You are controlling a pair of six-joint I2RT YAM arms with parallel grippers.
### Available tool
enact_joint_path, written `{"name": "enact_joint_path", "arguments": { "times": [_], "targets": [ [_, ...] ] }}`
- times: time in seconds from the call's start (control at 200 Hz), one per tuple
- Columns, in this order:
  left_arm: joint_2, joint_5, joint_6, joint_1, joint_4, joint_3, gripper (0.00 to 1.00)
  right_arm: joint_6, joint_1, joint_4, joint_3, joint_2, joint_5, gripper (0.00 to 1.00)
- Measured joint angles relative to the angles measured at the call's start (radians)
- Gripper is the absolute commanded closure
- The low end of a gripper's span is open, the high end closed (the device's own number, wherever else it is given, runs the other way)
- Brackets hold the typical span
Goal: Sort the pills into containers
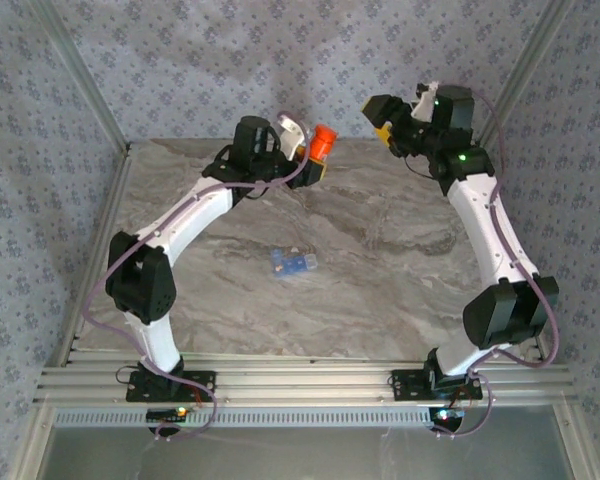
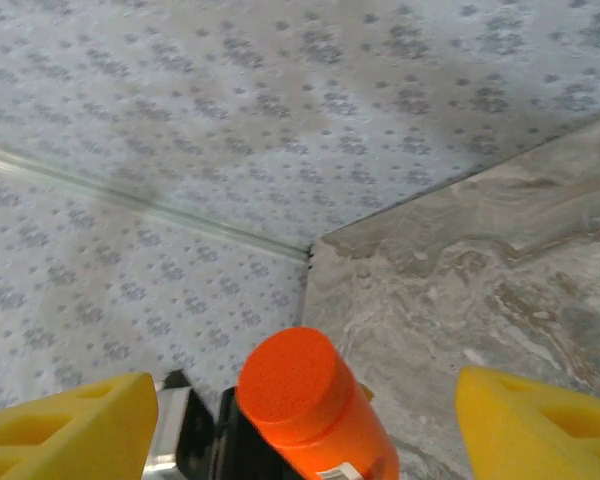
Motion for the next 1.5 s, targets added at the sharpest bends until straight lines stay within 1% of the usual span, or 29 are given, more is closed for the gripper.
{"name": "enact_joint_path", "arguments": {
  "times": [0.115, 0.28, 0.405, 0.56, 0.675, 0.89, 0.93, 1.035, 1.105, 1.244, 1.314, 1.419, 1.499],
  "targets": [
    [0.000, 0.093, 0.001, 0.005, -0.089, 0.051, 1.00, -0.130, 0.004, -0.051, 0.098, 0.053, -0.100, 0.19],
    [0.000, 0.201, 0.005, 0.005, -0.173, 0.128, 1.00, -0.300, 0.036, -0.155, 0.200, 0.110, -0.185, 0.19],
    [0.000, 0.239, 0.010, 0.005, -0.207, 0.133, 1.00, -0.376, 0.056, -0.215, 0.224, 0.132, -0.216, 0.19],
    [0.000, 0.257, 0.013, 0.005, -0.236, 0.133, 1.00, -0.421, 0.073, -0.257, 0.228, 0.146, -0.235, 0.19],
    [0.000, 0.263, 0.013, 0.005, -0.246, 0.133, 1.00, -0.433, 0.087, -0.274, 0.228, 0.147, -0.239, 0.22],
    [0.000, 0.273, 0.013, 0.005, -0.246, 0.133, 1.00, -0.435, 0.097, -0.272, 0.206, 0.147, -0.248, 0.31],
    [0.000, 0.275, 0.013, 0.005, -0.247, 0.133, 1.00, -0.435, 0.097, -0.271, 0.203, 0.147, -0.253, 0.34],
    [0.000, 0.276, 0.014, 0.005, -0.246, 0.133, 1.00, -0.428, 0.097, -0.269, 0.201, 0.148, -0.262, 0.46],
    [0.000, 0.277, 0.015, 0.005, -0.247, 0.133, 1.00, -0.423, 0.097, -0.266, 0.201, 0.148, -0.262, 0.53],
    [0.000, 0.270, 0.015, 0.005, -0.251, 0.133, 1.00, -0.415, 0.097, -0.250, 0.188, 0.148, -0.262, 0.56],
    [0.000, 0.256, 0.015, 0.006, -0.259, 0.133, 1.00, -0.385, 0.100, -0.217, 0.161, 0.144, -0.256, 0.57],
    [0.002, 0.209, 0.018, 0.005, -0.280, 0.128, 1.00, -0.310, 0.119, -0.163, 0.102, 0.125, -0.180, 0.57],
    [0.002, 0.139, 0.041, -0.005, -0.275, 0.104, 1.00, -0.225, 0.149, -0.129, 0.044, 0.097, -0.059, 0.58]
  ]
}}
